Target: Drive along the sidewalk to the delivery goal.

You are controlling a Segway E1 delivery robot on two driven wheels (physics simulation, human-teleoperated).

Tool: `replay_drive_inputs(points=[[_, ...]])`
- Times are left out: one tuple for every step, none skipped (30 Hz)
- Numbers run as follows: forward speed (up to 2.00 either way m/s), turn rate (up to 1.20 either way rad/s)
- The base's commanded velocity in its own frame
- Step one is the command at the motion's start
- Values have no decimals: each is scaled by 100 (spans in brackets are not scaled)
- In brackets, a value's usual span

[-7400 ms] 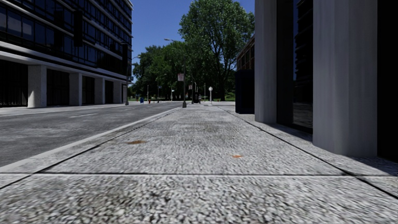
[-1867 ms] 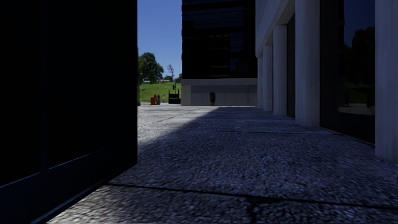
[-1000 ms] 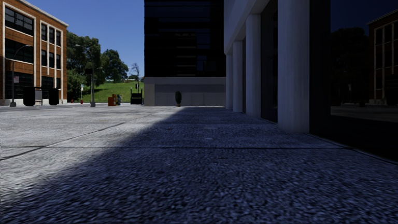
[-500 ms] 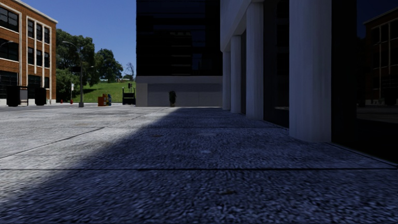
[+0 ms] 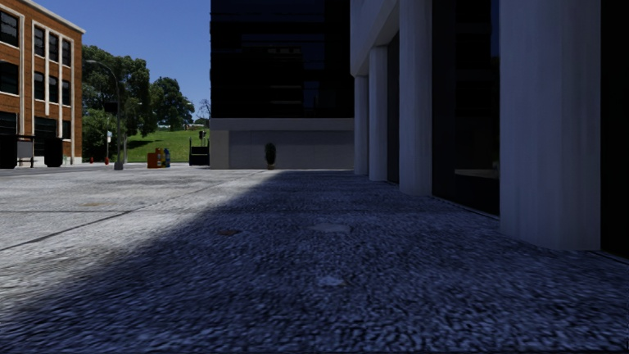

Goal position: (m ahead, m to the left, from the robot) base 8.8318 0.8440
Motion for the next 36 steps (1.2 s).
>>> replay_drive_inputs(points=[[200,0],[200,0],[200,0],[200,0],[200,0],[200,0],[200,0],[200,0],[200,0],[200,0],[200,0],[200,4],[200,4],[200,10],[200,16],[200,18],[200,19],[200,19],[200,19],[200,19],[200,19],[200,19],[200,19],[200,19],[200,19],[200,19],[200,0],[200,0],[200,0],[200,0],[200,0],[200,0],[200,0],[200,0],[200,0],[200,0]])
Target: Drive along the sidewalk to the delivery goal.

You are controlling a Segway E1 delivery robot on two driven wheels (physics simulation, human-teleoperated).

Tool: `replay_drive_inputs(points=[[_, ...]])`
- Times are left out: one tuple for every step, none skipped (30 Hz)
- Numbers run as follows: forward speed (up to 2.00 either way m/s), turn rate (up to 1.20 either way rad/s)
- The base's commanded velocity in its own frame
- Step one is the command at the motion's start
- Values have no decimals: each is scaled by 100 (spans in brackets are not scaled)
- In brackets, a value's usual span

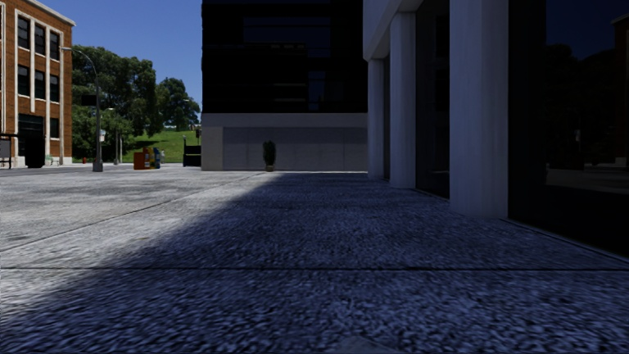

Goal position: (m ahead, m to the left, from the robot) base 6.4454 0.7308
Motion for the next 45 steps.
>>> replay_drive_inputs(points=[[200,0],[200,0],[200,0],[200,5],[200,18],[200,21],[200,20],[200,20],[200,8],[200,0],[200,0],[200,0],[200,0],[200,0],[200,0],[200,0],[200,0],[200,0],[200,0],[200,0],[200,0],[200,0],[200,0],[200,0],[200,0],[200,0],[200,0],[200,0],[200,0],[200,0],[200,0],[200,0],[200,0],[200,0],[200,0],[200,0],[200,0],[200,0],[200,0],[200,7],[200,13],[200,13],[200,16],[200,17],[200,18]])
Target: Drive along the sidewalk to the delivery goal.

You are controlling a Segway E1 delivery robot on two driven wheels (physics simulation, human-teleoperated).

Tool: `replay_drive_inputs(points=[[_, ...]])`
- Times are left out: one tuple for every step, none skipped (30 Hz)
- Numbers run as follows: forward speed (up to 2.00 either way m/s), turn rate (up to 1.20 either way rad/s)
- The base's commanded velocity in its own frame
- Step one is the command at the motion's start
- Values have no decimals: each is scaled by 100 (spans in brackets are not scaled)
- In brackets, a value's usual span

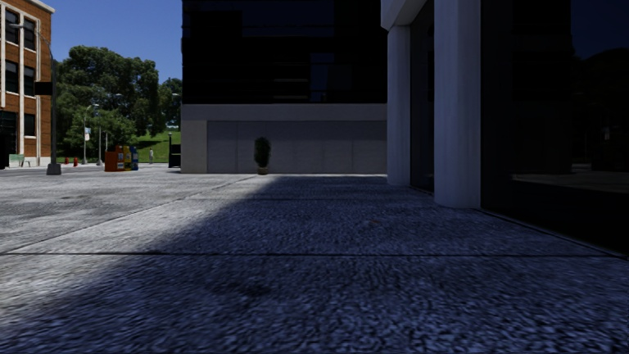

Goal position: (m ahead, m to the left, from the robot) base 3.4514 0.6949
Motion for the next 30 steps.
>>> replay_drive_inputs(points=[[200,18],[200,18],[200,18],[200,18],[200,18],[200,18],[200,18],[200,18],[200,18],[200,18],[200,18],[200,18],[200,18],[200,18],[200,19],[200,19],[200,19],[200,19],[200,19],[200,24],[200,27],[200,27],[200,27],[200,27],[200,27],[200,27],[200,28],[200,30],[200,30],[200,30]])
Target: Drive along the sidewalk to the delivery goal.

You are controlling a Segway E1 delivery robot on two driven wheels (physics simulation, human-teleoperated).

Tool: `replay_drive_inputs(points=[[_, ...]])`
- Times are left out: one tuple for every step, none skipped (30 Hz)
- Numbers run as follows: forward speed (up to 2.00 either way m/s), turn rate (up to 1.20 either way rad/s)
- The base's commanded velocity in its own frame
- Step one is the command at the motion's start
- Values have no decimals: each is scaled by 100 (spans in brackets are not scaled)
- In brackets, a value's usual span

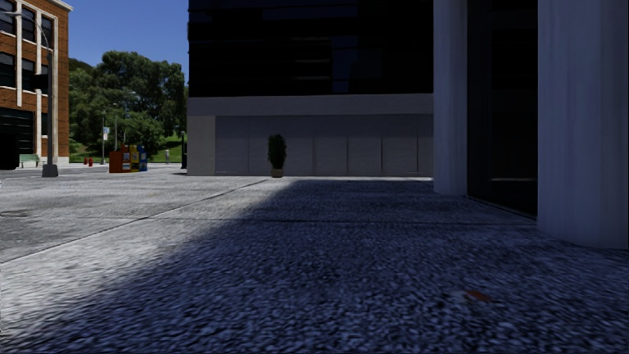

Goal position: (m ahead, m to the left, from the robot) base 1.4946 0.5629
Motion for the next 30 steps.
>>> replay_drive_inputs(points=[[194,30],[181,30],[168,30],[152,32],[152,32],[144,36],[141,36],[141,37],[140,37],[140,37],[140,37],[140,37],[140,37],[140,37],[140,37],[140,22],[139,0],[137,0],[135,0],[135,0],[131,0],[126,0],[123,0],[120,0],[120,0],[115,0],[105,0],[97,0],[85,0],[85,0]])
